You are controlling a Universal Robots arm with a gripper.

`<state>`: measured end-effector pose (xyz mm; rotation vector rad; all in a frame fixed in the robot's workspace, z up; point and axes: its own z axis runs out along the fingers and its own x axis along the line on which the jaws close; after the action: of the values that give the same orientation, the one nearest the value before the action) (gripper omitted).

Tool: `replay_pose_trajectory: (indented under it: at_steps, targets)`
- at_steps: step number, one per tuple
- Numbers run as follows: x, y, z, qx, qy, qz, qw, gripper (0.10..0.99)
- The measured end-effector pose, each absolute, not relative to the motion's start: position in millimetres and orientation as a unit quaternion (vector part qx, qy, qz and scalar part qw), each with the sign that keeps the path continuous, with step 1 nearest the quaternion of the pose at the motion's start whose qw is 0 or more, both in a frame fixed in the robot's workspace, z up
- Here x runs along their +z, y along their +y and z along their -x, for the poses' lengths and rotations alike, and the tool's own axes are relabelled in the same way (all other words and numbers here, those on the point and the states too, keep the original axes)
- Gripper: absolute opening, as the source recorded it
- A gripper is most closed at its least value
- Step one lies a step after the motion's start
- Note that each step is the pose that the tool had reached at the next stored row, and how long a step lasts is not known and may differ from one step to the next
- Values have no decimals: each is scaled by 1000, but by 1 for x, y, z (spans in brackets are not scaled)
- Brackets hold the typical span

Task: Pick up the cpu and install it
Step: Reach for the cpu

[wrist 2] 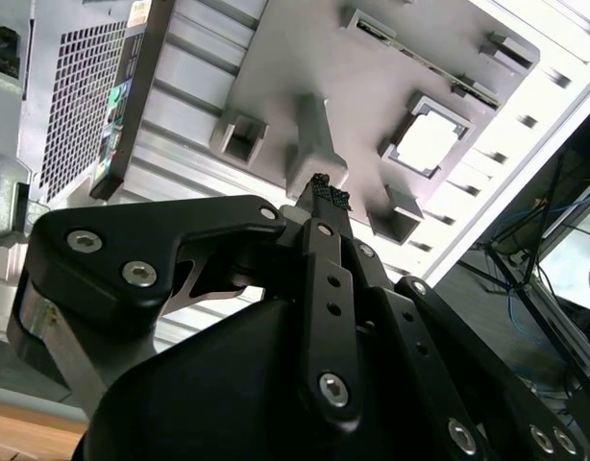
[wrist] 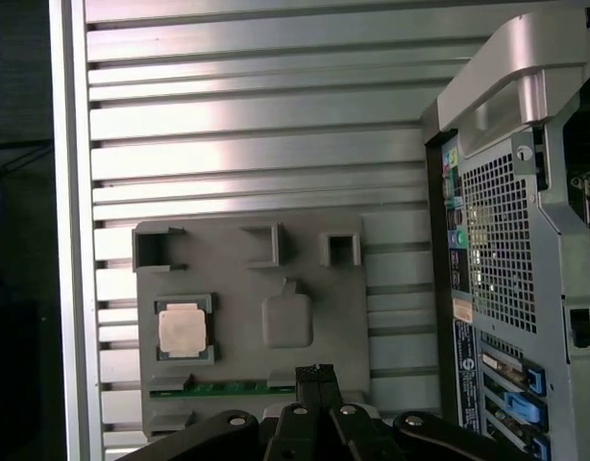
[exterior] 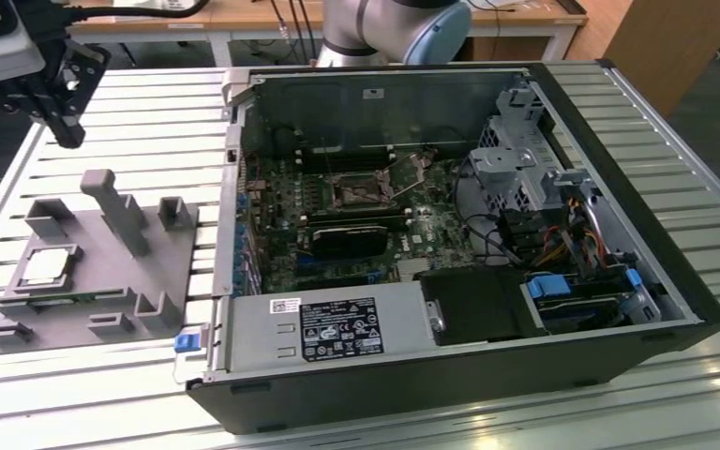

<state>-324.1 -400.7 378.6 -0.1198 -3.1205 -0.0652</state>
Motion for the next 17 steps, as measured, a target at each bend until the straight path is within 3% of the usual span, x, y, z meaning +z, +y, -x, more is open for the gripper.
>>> replay_pose_trajectory:
  at_steps: [17]
  targets:
    - [376, -404, 345, -21, -999, 38, 13, 106]
